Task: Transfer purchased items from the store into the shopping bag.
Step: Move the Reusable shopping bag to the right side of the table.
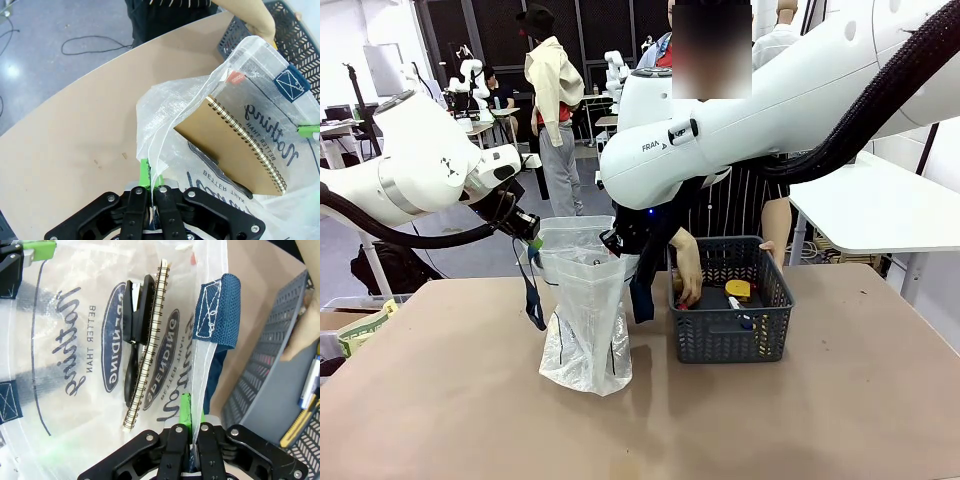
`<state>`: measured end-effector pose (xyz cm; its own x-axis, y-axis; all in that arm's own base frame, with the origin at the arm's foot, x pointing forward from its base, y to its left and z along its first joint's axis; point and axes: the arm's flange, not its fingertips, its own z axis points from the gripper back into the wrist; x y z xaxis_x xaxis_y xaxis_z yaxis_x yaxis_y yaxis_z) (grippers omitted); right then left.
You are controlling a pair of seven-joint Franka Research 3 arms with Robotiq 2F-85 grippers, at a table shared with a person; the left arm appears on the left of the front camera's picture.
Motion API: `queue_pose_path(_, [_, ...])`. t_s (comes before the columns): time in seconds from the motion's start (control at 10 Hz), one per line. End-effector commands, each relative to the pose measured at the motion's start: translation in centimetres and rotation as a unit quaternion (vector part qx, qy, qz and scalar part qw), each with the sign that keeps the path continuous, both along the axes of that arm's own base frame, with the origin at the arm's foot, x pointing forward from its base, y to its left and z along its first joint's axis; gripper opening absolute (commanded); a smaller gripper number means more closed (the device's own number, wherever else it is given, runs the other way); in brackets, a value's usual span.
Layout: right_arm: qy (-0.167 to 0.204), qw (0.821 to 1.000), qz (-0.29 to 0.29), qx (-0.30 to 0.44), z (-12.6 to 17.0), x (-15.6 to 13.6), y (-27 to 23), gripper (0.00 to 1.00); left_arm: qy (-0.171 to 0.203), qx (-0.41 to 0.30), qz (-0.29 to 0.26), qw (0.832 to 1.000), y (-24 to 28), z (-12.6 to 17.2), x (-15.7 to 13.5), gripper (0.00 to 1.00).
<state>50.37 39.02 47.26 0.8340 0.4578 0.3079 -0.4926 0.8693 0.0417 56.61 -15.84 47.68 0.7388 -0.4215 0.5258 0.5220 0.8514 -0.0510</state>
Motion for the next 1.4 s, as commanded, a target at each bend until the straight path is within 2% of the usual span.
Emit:
queue_pose_path(0.0, [-0.001, 1.0, 0.0, 0.0, -0.13, -0.14, -0.07, 0.0, -0.001, 0.0, 0.001, 1.0, 0.17, 0.07, 0.06, 0.0])
queue_pose_path(1.3, [-0.001, 1.0, 0.0, 0.0, -0.13, -0.14, -0.07, 0.0, -0.001, 0.0, 0.001, 1.0, 0.17, 0.07, 0.06, 0.0])
